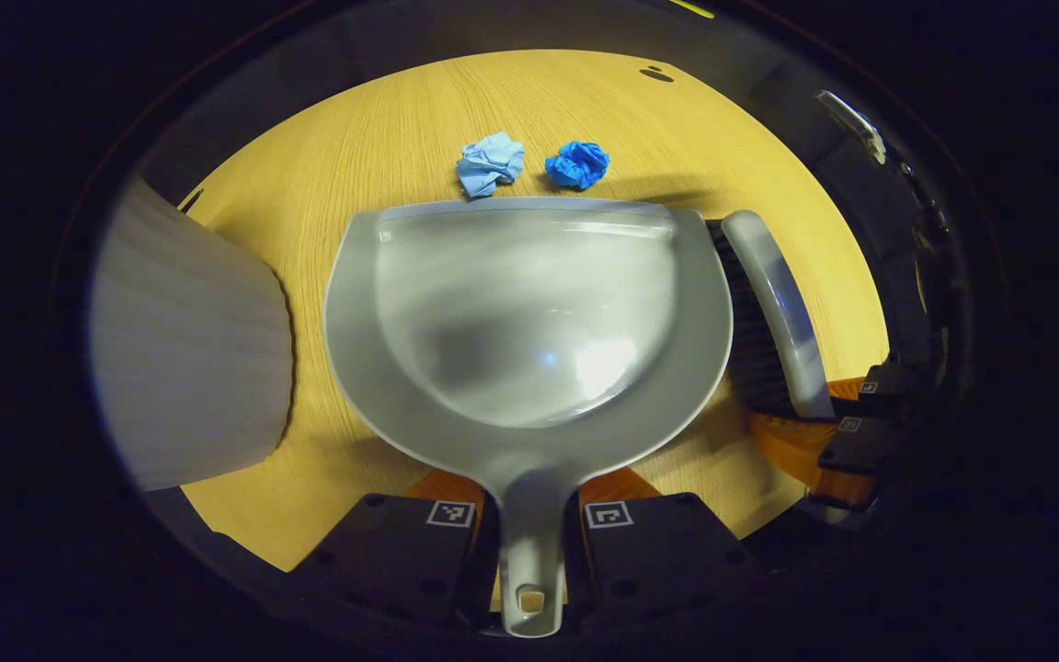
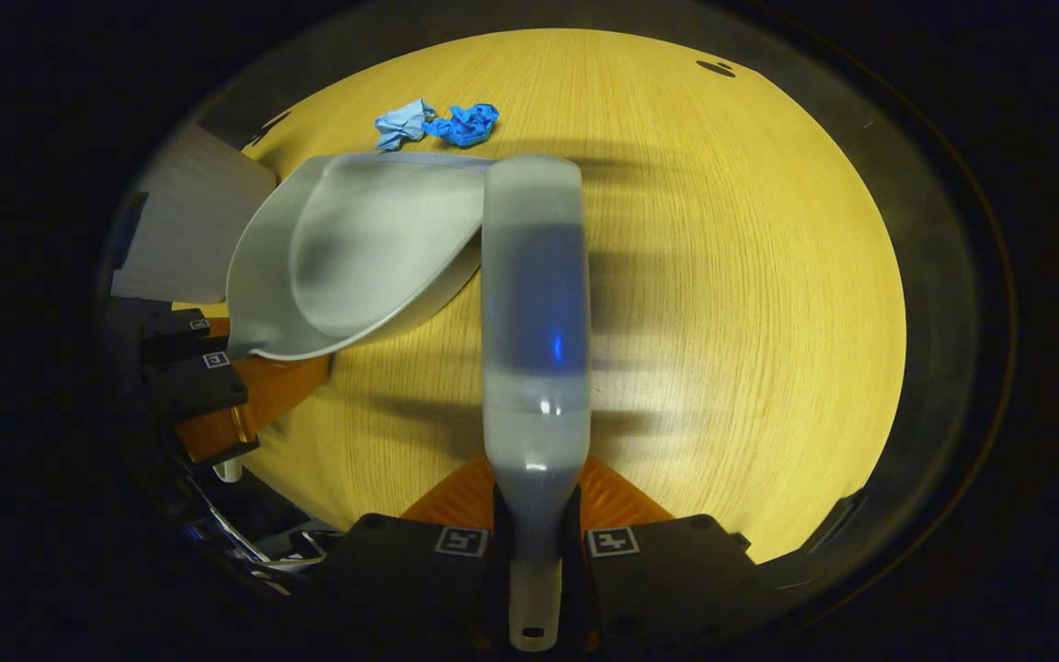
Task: Pick up the small broom and dustpan from the desktop, sweep the trash into the dustpan with the broom, and then empty the trash into the garbage bin.
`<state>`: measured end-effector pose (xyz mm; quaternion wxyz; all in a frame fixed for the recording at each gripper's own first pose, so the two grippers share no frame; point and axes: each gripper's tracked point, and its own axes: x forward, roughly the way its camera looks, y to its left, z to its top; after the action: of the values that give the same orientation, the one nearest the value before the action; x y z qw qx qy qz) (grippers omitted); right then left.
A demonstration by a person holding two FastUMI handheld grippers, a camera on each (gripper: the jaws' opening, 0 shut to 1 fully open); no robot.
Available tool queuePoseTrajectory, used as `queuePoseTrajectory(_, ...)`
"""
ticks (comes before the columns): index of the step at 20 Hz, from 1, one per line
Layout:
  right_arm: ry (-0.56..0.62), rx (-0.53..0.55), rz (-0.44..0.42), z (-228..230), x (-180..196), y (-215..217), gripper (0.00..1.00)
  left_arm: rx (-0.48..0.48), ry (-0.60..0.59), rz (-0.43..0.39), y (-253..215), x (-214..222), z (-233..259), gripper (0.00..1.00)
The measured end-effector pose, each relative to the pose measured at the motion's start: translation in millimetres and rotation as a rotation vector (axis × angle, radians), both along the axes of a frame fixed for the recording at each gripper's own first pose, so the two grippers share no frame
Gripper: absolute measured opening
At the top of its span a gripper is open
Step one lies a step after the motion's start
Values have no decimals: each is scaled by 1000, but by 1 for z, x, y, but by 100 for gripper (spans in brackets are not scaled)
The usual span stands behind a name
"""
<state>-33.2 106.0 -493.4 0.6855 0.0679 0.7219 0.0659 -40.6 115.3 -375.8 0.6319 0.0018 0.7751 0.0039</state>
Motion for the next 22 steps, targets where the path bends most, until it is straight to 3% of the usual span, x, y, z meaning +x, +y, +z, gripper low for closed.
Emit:
queuePoseTrajectory(1, -12, -19, -8, 0, -2, -4, 20, -7, 1, 2, 1, -4, 2, 27)
queuePoseTrajectory(3, -71, -95, 28, 3, -5, -21, 25, -10, 3, 10, 5, -14, 5, 27)
queuePoseTrajectory(6, -167, -44, -11, 25, 8, -19, 25, -45, -14, 25, 7, -31, 13, 28)
queuePoseTrajectory(9, -269, -65, 33, 57, 60, -37, 25, -65, -18, 42, 10, -42, 17, 27)
queuePoseTrajectory(12, -368, -88, 105, 85, 146, -49, 25, -34, -14, 13, 19, -48, 20, 27)
queuePoseTrajectory(17, -463, -206, 297, 95, 267, -63, 24, 3, -14, -55, 28, -52, 25, 27)
queuePoseTrajectory(20, -449, -246, 472, 68, 302, -43, 24, 55, 10, -89, 38, -60, 18, 27)
queuePoseTrajectory(22, -390, -230, 572, 43, 301, -21, 25, 33, 19, -62, 35, -66, 16, 27)
